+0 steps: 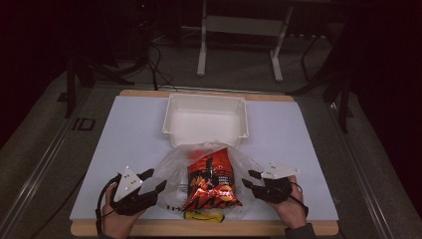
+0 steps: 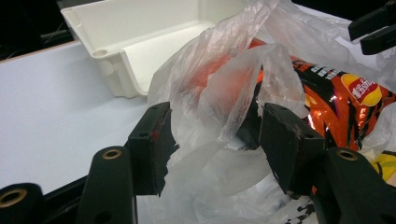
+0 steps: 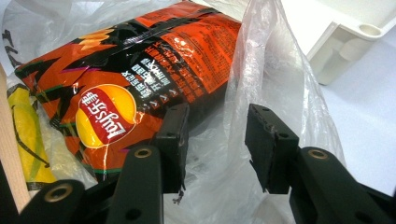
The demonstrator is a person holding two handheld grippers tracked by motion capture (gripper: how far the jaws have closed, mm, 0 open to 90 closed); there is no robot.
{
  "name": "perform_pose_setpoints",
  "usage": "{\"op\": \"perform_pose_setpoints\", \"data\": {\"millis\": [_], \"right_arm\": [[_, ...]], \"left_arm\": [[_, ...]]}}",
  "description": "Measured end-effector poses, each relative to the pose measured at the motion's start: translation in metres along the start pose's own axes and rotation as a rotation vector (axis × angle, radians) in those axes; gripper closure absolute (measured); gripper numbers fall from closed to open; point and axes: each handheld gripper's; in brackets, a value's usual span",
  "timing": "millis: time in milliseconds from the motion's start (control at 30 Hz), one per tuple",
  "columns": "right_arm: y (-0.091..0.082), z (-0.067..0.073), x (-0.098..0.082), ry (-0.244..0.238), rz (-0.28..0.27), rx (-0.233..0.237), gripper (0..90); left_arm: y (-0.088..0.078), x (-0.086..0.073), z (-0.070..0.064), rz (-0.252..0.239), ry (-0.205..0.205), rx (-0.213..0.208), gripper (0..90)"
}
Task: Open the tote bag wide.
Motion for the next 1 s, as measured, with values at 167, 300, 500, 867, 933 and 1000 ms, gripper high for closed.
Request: {"op": "perform_pose_setpoints", "data": {"millis": [167, 300, 500, 867, 933, 1000], "right_arm": [[0.002, -0.001, 0.001, 0.001, -0.004, -0.006, 64.5], [0.004, -0.002, 0.002, -0.005, -0.001, -0.012, 69.2], [0.005, -0.002, 0.003, -0.01, -0.001, -0.014, 74.4], [0.009, 0.0, 0.005, -0.019, -0.001, -0.008, 78.1], [0.01, 0.001, 0.006, -0.022, -0.002, -0.006, 79.2], [0.01, 0.001, 0.006, -0.022, -0.002, -0.007, 80.4]], "left_arm": [[-0.001, 0.005, -0.001, -0.007, -0.001, -0.01, 47.4], [0.0, 0.01, -0.003, -0.006, 0.008, -0.021, 51.5], [-0.002, 0.019, -0.009, -0.025, 0.008, -0.054, 60.5], [0.009, 0.033, -0.03, -0.042, 0.048, -0.156, 74.3], [0.013, 0.034, -0.034, -0.042, 0.051, -0.18, 78.6], [0.018, 0.034, -0.038, -0.032, 0.057, -0.197, 84.2]]}}
Point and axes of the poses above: each handheld gripper's, and its own axes: y roughly forward along the jaws, x roughly out of its top, z roughly to its left, and after that the axes turned 12 degrees about -z, right-handed
